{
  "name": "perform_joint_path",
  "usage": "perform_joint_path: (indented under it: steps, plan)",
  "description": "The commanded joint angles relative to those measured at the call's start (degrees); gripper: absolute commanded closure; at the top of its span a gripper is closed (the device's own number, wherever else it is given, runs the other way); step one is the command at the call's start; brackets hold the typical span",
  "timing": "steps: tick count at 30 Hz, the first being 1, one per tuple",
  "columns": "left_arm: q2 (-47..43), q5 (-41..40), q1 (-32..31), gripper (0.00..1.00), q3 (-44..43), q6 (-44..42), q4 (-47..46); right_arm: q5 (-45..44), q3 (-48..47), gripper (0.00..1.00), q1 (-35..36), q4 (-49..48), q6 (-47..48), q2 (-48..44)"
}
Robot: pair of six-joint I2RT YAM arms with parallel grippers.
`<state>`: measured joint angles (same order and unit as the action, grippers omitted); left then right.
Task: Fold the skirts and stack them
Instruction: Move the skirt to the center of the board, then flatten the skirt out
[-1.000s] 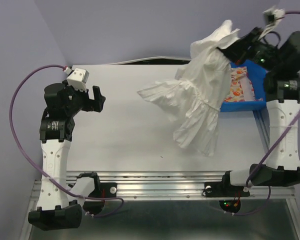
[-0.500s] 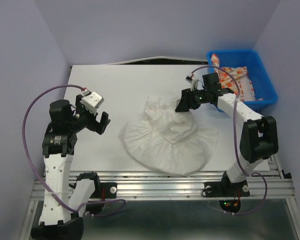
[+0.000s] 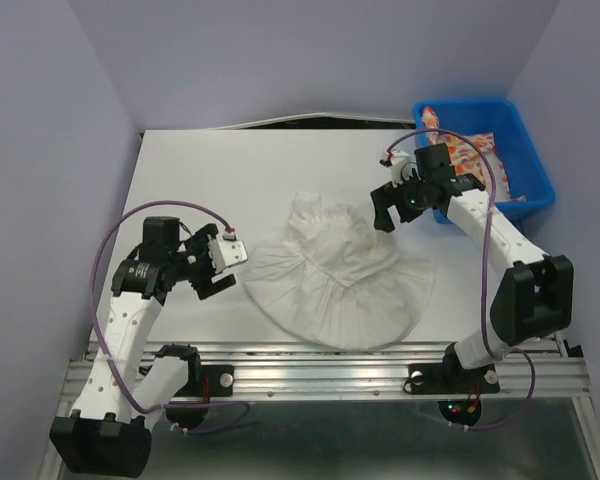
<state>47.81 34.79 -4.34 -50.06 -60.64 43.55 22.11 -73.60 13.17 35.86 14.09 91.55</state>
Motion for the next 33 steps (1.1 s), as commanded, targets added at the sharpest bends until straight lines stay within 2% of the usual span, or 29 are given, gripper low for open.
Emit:
perform_joint_path:
  steps: [1,3,4,6,7,10,13,16,21,24,25,27,28,33]
  plan:
    - [0.35,-2.17,-4.87,0.10,3.91,-13.87,1.37,-6.73,-4.53,0.00,0.01,12.98,14.60,-7.69]
    - [1.14,-3.05,-8.12,0.11,6.37,-14.33,0.05,-6.90,-4.10,0.00,0.01,21.42,20.07,-9.01]
    - [1.49,-4.62,-12.23,0.11,8.21,-14.07,-1.87,-6.56,-3.40,0.00,0.01,25.54,21.41,-10.58]
    - [2.72,-7.09,-17.26,0.11,10.24,-13.45,-4.43,-5.50,-0.94,0.00,0.01,29.51,25.45,-12.18]
    - [3.33,-9.88,-22.42,0.12,12.42,-13.01,-7.31,-3.76,-0.23,0.00,0.01,33.28,26.86,-13.49]
    - [6.58,-13.86,-28.87,0.15,15.42,-13.10,-13.02,-0.58,3.45,0.02,0.01,37.52,31.08,-15.34]
    - [11.50,-14.48,-31.78,0.18,16.32,-14.59,-16.12,-4.94,11.79,0.09,1.86,35.00,34.77,-18.33]
    - [16.78,-14.83,-33.28,0.24,15.79,-15.73,-17.52,-7.86,20.91,0.11,3.08,29.91,38.90,-22.89]
    - [21.61,-15.53,-34.33,0.33,17.19,-16.88,-22.89,-10.25,28.51,0.12,4.41,24.53,41.28,-24.40]
    - [24.25,-16.85,-35.91,0.45,17.63,-16.53,-26.05,-6.65,29.57,0.16,4.41,24.09,42.60,-25.27]
    - [24.69,-17.20,-36.26,0.57,17.46,-16.09,-26.49,-5.77,30.09,0.16,4.41,23.48,43.12,-26.32]
    - [26.45,-17.21,-36.27,0.72,15.44,-13.90,-25.71,-4.62,32.90,0.19,5.19,21.90,44.27,-27.73]
    - [26.72,-16.77,-36.35,0.86,14.04,-12.06,-24.40,-4.27,33.95,0.19,6.07,20.06,44.62,-28.70]
    - [24.53,-12.64,-36.35,0.92,12.45,-6.95,-21.49,-3.65,35.72,0.21,10.73,16.88,43.92,-29.06]
